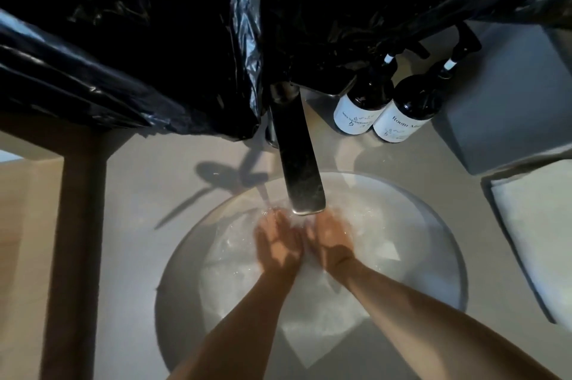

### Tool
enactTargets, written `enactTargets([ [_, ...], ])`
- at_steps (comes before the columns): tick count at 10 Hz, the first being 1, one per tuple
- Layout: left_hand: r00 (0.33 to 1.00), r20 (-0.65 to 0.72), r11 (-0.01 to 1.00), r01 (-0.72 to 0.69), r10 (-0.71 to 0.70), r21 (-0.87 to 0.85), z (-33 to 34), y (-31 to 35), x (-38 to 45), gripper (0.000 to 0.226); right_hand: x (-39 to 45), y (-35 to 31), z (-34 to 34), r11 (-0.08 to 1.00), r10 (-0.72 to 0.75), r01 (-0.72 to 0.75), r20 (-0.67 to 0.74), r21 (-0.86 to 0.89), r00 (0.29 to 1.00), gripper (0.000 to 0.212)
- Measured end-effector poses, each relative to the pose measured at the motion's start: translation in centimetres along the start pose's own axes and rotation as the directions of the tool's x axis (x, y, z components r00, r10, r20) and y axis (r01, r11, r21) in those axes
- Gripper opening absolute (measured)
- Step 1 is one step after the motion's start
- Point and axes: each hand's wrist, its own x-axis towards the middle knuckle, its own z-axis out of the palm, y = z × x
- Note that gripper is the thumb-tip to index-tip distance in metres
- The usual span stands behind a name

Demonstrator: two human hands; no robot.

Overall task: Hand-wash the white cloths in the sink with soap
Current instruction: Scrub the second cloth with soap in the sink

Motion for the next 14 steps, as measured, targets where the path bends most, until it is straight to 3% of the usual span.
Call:
enactTargets([
  [1, 0.914, 0.157, 0.498, -0.340, 0.373, 0.798, 2.1, 3.0, -0.5, 0.006, -0.2, -0.7, -3.1, 0.991, -0.134, 0.132, -0.063, -0.035, 0.989, 0.037],
  [2, 0.970, 0.084, 0.676, -0.221, 0.230, 0.703, 3.5, 7.9, -3.2, 0.011, -1.6, -2.7, -6.5, 0.966, -0.158, 0.179, -0.119, 0.189, 0.980, 0.018],
  [3, 0.979, 0.131, 0.669, -0.202, 0.155, 0.715, 3.4, 10.9, -4.5, 0.021, -3.0, -5.6, -9.9, 0.935, -0.214, 0.252, -0.167, 0.249, 0.962, 0.027],
  [4, 0.954, 0.190, 0.619, -0.296, 0.233, 0.727, 3.1, 13.8, -6.1, 0.023, -4.4, -7.5, -12.4, 0.895, -0.160, 0.208, -0.152, 0.395, 0.975, 0.025],
  [5, 0.933, 0.251, 0.514, -0.353, 0.259, 0.782, 1.1, 14.8, -7.5, 0.038, -6.0, -7.5, -13.2, 0.916, -0.190, 0.208, -0.086, 0.344, 0.978, 0.022],
  [6, 0.952, 0.295, 0.386, -0.305, 0.086, 0.871, -1.2, 14.3, -8.2, 0.030, -7.6, -6.0, -12.2, 0.936, -0.173, 0.139, 0.081, 0.322, 0.981, 0.020],
  [7, 0.941, 0.308, -0.041, -0.317, -0.143, 0.948, -2.4, 13.7, -8.8, 0.026, -9.1, -3.5, -10.2, 0.940, -0.154, 0.080, 0.203, 0.331, 0.967, 0.022],
  [8, 0.957, 0.283, -0.027, -0.285, -0.065, 0.958, -2.2, 12.3, -9.2, 0.051, -9.3, -2.6, -8.6, 0.990, -0.074, 0.053, 0.165, 0.130, 0.984, 0.042],
  [9, 0.943, 0.314, 0.056, -0.321, 0.106, 0.945, -0.1, 9.8, -9.2, 0.042, -8.6, -2.1, -6.0, 0.977, -0.068, 0.080, 0.067, -0.200, 0.995, 0.054],
  [10, 0.963, 0.268, -0.015, -0.268, -0.018, 0.963, 1.2, 7.0, -7.8, 0.042, -8.1, -1.8, -2.9, 0.953, -0.051, 0.070, 0.069, -0.295, 0.996, 0.060],
  [11, 0.976, 0.216, -0.078, -0.214, 0.013, 0.974, 1.2, 5.6, -6.5, 0.044, -7.4, -2.2, -1.5, 0.925, 0.016, -0.003, 0.032, -0.381, 0.999, 0.056],
  [12, 0.997, 0.073, 0.094, -0.073, 0.006, 0.993, 1.4, 4.8, -5.2, 0.046, -5.0, -0.4, 0.4, 0.924, 0.172, -0.129, 0.089, -0.359, 0.981, 0.048],
  [13, 0.999, -0.021, 0.203, 0.030, -0.049, 0.979, 1.8, 4.1, -3.5, 0.060, -3.2, 0.8, 1.1, 0.954, 0.229, -0.191, 0.147, -0.230, 0.962, 0.041],
  [14, 1.000, -0.016, 0.251, 0.016, -0.004, 0.968, 2.5, 4.7, -2.4, 0.032, -1.5, -0.2, -0.5, 0.976, 0.154, -0.139, 0.081, -0.167, 0.985, 0.037],
])
